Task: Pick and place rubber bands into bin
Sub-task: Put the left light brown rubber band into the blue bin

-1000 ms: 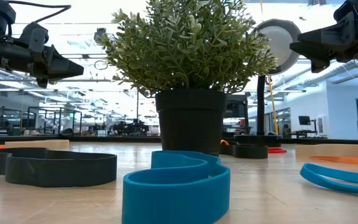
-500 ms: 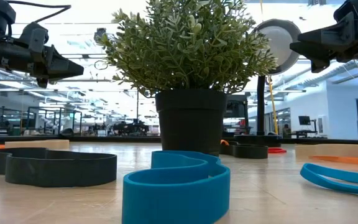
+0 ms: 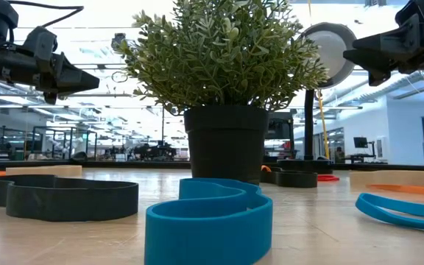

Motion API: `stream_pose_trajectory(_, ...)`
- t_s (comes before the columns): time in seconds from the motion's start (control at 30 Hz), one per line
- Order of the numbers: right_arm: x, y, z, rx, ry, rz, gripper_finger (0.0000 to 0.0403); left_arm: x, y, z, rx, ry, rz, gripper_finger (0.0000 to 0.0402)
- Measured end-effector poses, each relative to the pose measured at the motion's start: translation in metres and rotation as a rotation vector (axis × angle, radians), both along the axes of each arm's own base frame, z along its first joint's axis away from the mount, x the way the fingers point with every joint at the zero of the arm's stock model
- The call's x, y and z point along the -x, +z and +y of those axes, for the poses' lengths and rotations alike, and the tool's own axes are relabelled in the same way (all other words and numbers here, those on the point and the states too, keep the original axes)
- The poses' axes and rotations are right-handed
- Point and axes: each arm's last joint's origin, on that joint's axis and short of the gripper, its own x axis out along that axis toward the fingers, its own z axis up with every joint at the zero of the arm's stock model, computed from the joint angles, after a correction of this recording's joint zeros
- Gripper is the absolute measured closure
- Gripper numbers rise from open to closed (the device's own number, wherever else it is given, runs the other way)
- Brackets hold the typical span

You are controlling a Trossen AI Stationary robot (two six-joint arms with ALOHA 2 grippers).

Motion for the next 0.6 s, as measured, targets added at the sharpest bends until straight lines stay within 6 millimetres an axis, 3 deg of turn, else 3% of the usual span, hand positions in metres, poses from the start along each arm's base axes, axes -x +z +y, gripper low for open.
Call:
stream_pose_trajectory(0.3, 0.0, -0.0002, 0.0, -0.024, 0.002, 0.001, 0.0258, -0.0004, -0.0003, -0.0009, 0.016, -0.034, -0.004, 0.0313)
stream_pose_trajectory(0.6, 0.0, -0.0002, 0.0, -0.028, 0.002, 0.0, 0.0254, -0.0009, -0.0003, -0.002, 0.053, -0.072, -0.021, 0.0204)
